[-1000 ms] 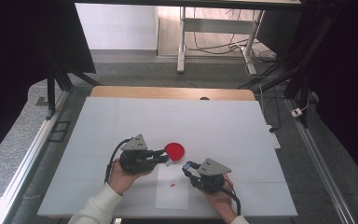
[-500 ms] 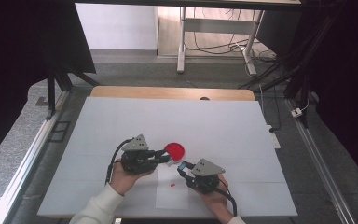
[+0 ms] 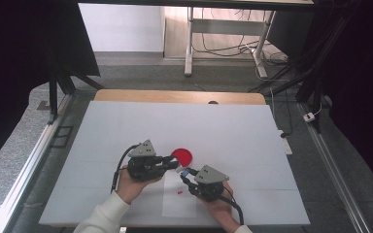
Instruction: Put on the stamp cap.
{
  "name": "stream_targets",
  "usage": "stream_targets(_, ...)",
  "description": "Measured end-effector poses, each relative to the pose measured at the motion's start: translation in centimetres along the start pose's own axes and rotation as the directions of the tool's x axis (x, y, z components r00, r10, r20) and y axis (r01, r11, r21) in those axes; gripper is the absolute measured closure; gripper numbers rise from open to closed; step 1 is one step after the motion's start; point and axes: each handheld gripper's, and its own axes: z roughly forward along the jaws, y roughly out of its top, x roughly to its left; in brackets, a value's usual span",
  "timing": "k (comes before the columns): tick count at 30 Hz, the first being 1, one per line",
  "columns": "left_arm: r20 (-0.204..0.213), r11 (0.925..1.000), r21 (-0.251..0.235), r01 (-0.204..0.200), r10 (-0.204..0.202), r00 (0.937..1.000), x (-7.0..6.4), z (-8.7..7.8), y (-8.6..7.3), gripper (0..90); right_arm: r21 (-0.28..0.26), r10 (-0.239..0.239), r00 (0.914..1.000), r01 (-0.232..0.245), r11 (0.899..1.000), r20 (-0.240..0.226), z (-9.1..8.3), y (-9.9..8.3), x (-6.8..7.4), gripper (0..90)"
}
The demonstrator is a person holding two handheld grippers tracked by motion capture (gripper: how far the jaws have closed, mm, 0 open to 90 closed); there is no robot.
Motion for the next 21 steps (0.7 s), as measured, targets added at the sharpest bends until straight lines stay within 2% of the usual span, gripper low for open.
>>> stream_targets(21, -0.013, 1.0, -0.003, 0.007, -0.007, 0.9999, -0.3, 0.65, -0.07, 75.2, -0.019, 0.006, 0.9998, -0.005, 1.0, 0.021, 0.38, 0.34, 0.5, 64.6)
